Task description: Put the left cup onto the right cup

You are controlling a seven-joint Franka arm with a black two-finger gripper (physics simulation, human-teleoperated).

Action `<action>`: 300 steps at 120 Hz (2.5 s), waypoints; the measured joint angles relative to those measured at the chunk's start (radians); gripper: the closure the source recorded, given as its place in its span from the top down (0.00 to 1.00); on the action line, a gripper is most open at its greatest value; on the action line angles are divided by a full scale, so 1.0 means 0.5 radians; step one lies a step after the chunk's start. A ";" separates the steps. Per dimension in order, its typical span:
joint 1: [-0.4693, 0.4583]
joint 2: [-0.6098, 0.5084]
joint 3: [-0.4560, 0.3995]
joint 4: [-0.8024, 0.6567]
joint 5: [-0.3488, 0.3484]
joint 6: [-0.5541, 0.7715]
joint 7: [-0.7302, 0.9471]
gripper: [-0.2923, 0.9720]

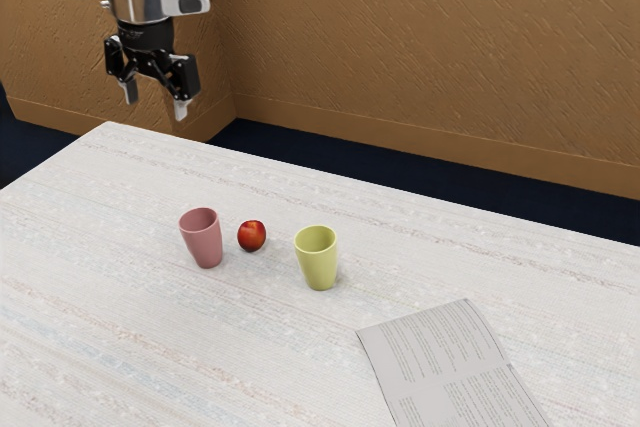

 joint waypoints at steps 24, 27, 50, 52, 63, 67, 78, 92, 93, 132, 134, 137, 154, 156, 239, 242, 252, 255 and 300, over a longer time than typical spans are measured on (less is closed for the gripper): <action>-0.021 0.045 -0.006 -0.008 0.005 0.064 0.021 0.77; -0.028 0.062 -0.004 -0.010 0.007 0.081 0.023 0.77; 0.022 0.226 0.011 -0.026 0.010 0.218 0.052 0.77; 0.027 0.237 0.018 -0.031 0.009 0.232 0.055 0.77; 0.040 0.263 0.056 -0.097 0.010 0.315 0.072 0.77; 0.041 0.266 0.075 -0.136 0.010 0.351 0.079 0.77; 0.046 0.270 0.099 -0.274 0.006 0.468 0.098 0.77; 0.043 0.270 0.104 -0.435 0.000 0.634 0.117 0.77; 0.043 0.271 0.104 -0.445 0.000 0.646 0.118 0.77; 0.047 0.432 0.104 -0.535 -0.011 0.991 0.155 0.77; 0.048 0.436 0.104 -0.546 -0.012 1.007 0.157 0.77; 0.048 0.441 0.104 -0.566 -0.014 1.032 0.159 0.77; 0.048 0.453 0.104 -0.656 -0.043 1.148 0.165 0.77; 0.048 0.457 0.104 -0.661 -0.045 1.159 0.166 0.77; 0.050 0.637 0.084 -0.701 -0.097 1.439 0.170 0.77; 0.052 0.645 0.085 -0.701 -0.097 1.445 0.169 0.77; 0.058 0.673 0.086 -0.700 -0.097 1.465 0.168 0.76; 0.059 0.679 0.086 -0.699 -0.097 1.471 0.168 0.76; 0.084 0.739 0.086 -0.700 -0.099 1.552 0.167 0.48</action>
